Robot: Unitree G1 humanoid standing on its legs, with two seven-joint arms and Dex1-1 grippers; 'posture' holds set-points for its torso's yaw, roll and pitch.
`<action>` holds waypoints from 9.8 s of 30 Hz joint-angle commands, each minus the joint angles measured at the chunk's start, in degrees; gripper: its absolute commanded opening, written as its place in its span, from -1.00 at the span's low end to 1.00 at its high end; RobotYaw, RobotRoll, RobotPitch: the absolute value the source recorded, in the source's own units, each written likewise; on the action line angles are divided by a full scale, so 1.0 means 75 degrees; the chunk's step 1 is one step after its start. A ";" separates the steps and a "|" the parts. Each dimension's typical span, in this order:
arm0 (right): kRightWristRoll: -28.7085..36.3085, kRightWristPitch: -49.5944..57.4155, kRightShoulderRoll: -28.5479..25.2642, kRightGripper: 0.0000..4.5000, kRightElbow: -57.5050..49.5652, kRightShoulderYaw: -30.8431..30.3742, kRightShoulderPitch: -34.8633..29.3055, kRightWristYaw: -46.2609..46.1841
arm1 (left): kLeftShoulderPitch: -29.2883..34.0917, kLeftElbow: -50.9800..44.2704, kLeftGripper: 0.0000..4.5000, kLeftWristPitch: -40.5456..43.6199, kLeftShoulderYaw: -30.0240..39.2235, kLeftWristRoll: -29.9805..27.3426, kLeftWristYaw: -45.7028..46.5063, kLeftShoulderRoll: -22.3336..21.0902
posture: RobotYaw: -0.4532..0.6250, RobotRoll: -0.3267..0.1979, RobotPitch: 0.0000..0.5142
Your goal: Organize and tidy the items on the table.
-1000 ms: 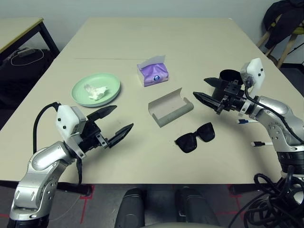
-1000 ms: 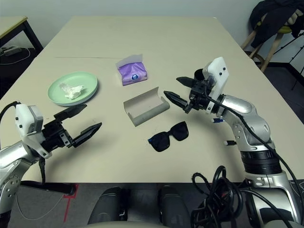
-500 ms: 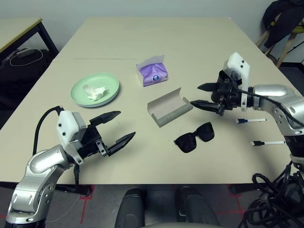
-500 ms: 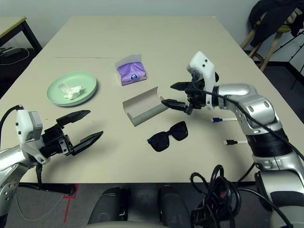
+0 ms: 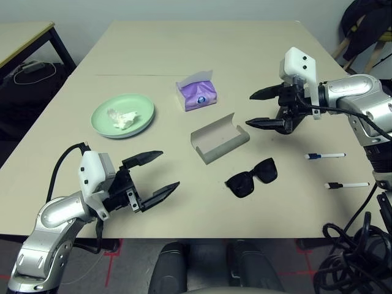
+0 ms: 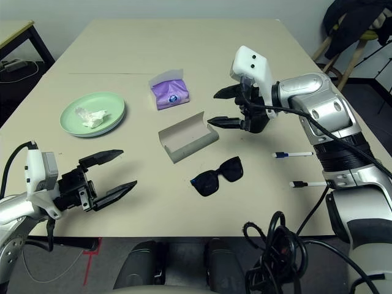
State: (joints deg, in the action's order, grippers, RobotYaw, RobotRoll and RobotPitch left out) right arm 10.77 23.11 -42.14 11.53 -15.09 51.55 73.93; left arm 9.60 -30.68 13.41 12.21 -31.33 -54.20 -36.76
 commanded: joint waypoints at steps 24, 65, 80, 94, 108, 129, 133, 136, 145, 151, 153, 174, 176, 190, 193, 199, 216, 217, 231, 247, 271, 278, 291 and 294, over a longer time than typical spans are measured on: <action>-0.0513 -0.0900 -0.0288 1.00 -0.0316 -0.0220 -0.0100 0.1322 | -0.0388 0.0318 0.98 -0.0053 -0.1071 0.0762 -0.0140 -0.0643 | 0.08 0.25 -0.61; -0.0943 -0.1786 -0.0943 1.00 -0.1790 -0.1590 -0.0354 0.2475 | -0.0346 0.1209 0.98 -0.1322 -0.1234 0.0506 -0.1636 -0.0711 | 0.08 0.25 -0.60; -0.2354 -0.3001 -0.0594 1.00 -0.1294 -0.2265 -0.0839 0.2173 | -0.0351 0.1164 0.98 -0.1331 -0.1329 0.0609 -0.1537 -0.0678 | 0.10 0.25 -0.57; -0.3107 -0.3233 -0.0213 1.00 -0.1358 -0.2185 -0.0886 0.1891 | -0.0437 0.1069 0.98 -0.1197 -0.1408 0.0474 -0.1243 -0.0501 | 0.10 0.25 -0.54; -0.3486 -0.2837 -0.0136 1.00 -0.2017 -0.2296 -0.1121 0.1901 | -0.0553 0.0973 0.98 -0.0986 -0.1350 0.0213 -0.0901 -0.0299 | 0.12 0.25 -0.53; -0.4786 -0.2521 0.0208 1.00 -0.2434 -0.2643 -0.1385 0.1677 | -0.0593 0.1089 0.98 -0.1117 -0.1428 0.0329 -0.0823 -0.0055 | 0.14 0.25 -0.54; -0.4990 -0.2409 0.0319 1.00 -0.2506 -0.2645 -0.1454 0.1541 | -0.0587 0.1132 0.98 -0.1174 -0.1461 0.0365 -0.0838 -0.0028 | 0.14 0.25 -0.55; -0.5228 -0.2428 0.0357 1.00 -0.2541 -0.2654 -0.1531 0.1376 | -0.0550 0.1155 0.98 -0.1231 -0.1483 0.0385 -0.0859 -0.0013 | 0.14 0.25 -0.55; -0.5762 -0.2377 0.0329 1.00 -0.2762 -0.2528 -0.1762 0.1048 | -0.0511 0.1262 0.98 -0.1391 -0.1512 0.0406 -0.0915 -0.0027 | 0.13 0.25 -0.56; -0.5906 -0.2226 0.0257 1.00 -0.3023 -0.2459 -0.1933 0.0998 | -0.0549 0.1357 0.98 -0.1458 -0.1529 0.0415 -0.0999 -0.0038 | 0.10 0.25 -0.57; -0.5955 -0.2189 0.0226 0.92 -0.3060 -0.2435 -0.1985 0.0992 | -0.0579 0.1387 0.99 -0.1474 -0.1546 0.0422 -0.1018 -0.0035 | 0.10 0.25 -0.57; -0.5810 -0.2072 0.0285 -0.47 -0.3022 -0.2240 -0.1680 0.0978 | -0.0770 0.1432 1.00 -0.1352 -0.1545 0.0364 -0.1082 -0.0086 | 0.08 0.25 -0.56; -0.5745 -0.2056 0.0292 -0.55 -0.2964 -0.2180 -0.1508 0.0987 | -0.0796 0.1437 1.00 -0.1345 -0.1555 0.0372 -0.1079 -0.0085 | 0.08 0.25 -0.56; -0.5248 -0.2060 0.0336 -0.99 -0.2717 -0.1895 -0.0530 0.1044 | -0.0888 0.1426 1.00 -0.1281 -0.1625 0.0404 -0.1024 -0.0041 | 0.07 0.25 -0.57; -0.5213 -0.2097 0.0346 -0.99 -0.2611 -0.1920 -0.0428 0.0998 | -0.0901 0.1432 1.00 -0.1287 -0.1634 0.0413 -0.1011 -0.0028 | 0.08 0.25 -0.57; -0.5150 -0.2159 0.0323 -0.99 -0.2526 -0.1931 -0.0338 0.0963 | -0.0904 0.1423 1.00 -0.1291 -0.1637 0.0413 -0.0994 -0.0021 | 0.08 0.25 -0.58; -0.4987 -0.2276 0.0345 -0.99 -0.2450 -0.1932 -0.0239 0.0968 | -0.0978 0.1398 1.00 -0.1228 -0.1595 0.0366 -0.0987 -0.0050 | 0.08 0.25 -0.60; -0.4948 -0.2279 0.0363 -0.99 -0.2424 -0.1923 -0.0201 0.0981 | -0.0984 0.1394 1.00 -0.1224 -0.1591 0.0369 -0.0982 -0.0053 | 0.08 0.25 -0.60; -0.4419 -0.2690 0.0786 -0.99 -0.1097 -0.2016 0.0856 0.1047 | -0.0914 0.1287 1.00 -0.1199 -0.1550 0.0389 -0.0849 -0.0046 | 0.14 0.25 -0.62; -0.4175 -0.3959 0.1377 -0.99 0.0750 -0.2184 0.1742 0.1404 | -0.0771 0.1053 1.00 -0.1124 -0.1496 0.0380 -0.0613 -0.0066 | 0.19 0.25 -0.60; -0.4480 -0.5713 0.2270 -0.99 0.3577 -0.2455 0.2722 0.1369 | -0.0531 0.0735 1.00 -0.1060 -0.1532 0.0430 -0.0230 -0.0040 | 0.28 0.25 -0.53; -0.4474 -0.5801 0.2304 -0.99 0.3590 -0.2447 0.2655 0.1480 | -0.0501 0.0762 1.00 -0.1099 -0.1554 0.0463 -0.0223 -0.0035 | 0.29 0.25 -0.51; -0.4630 -0.5772 0.2280 -0.99 0.3535 -0.2499 0.2379 0.1401 | -0.0422 0.0725 1.00 -0.1127 -0.1566 0.0464 -0.0238 -0.0008 | 0.29 0.25 -0.47; -0.4695 -0.5751 0.2311 -0.99 0.3582 -0.2519 0.2360 0.1342 | -0.0403 0.0722 1.00 -0.1132 -0.1564 0.0468 -0.0240 -0.0008 | 0.29 0.25 -0.47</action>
State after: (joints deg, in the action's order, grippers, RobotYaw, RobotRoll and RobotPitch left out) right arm -23.84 -20.05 -24.76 38.43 -33.22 69.96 84.36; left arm 5.73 -24.04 5.12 1.06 -28.27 -55.91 -36.92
